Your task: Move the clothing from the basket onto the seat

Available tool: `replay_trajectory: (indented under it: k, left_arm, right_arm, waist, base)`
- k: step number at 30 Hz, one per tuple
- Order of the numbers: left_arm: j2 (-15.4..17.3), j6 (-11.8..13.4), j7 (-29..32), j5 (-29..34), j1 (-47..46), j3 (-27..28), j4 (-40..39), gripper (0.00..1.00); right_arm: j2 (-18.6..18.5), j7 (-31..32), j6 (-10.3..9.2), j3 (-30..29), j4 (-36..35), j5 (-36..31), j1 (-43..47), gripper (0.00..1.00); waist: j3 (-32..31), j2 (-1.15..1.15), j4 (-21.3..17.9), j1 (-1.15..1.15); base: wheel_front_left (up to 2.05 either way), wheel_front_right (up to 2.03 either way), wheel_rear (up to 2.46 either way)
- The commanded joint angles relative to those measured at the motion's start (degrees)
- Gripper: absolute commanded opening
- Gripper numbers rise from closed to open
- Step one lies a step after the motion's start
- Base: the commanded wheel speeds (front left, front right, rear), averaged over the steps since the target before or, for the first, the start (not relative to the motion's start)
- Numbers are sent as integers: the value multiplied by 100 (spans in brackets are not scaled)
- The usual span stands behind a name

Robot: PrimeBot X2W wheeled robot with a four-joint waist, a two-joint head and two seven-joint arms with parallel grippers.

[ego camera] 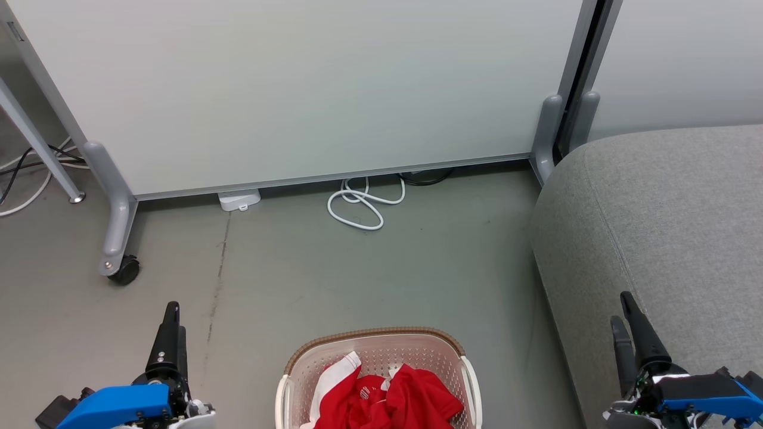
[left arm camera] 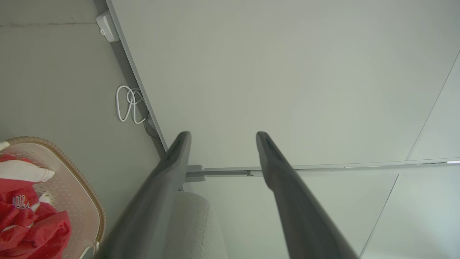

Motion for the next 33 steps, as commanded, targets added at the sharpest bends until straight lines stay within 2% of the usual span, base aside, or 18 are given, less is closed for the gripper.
replay_trajectory:
  k: [1,24,33]
  left_arm:
    - [52,19,-68,204,-138,-15,-119,100]
    - [67,44,-607,2933,-95,-264,-233,100]
    - [116,38,-782,3939,-58,-379,-297,100]
  right_arm:
    - [-22,-65,8,25,-80,-192,-153,100]
    - [-35,-603,13,227,-153,-3289,-189,100]
    - [-40,-780,14,314,-214,-4113,-154,100]
  waist:
    - [0,0,-1,0]
    - [21,0,-3,0]
    - [31,0,0,0]
  base:
    - [0,0,0]
    - [0,0,0]
    - [0,0,0]
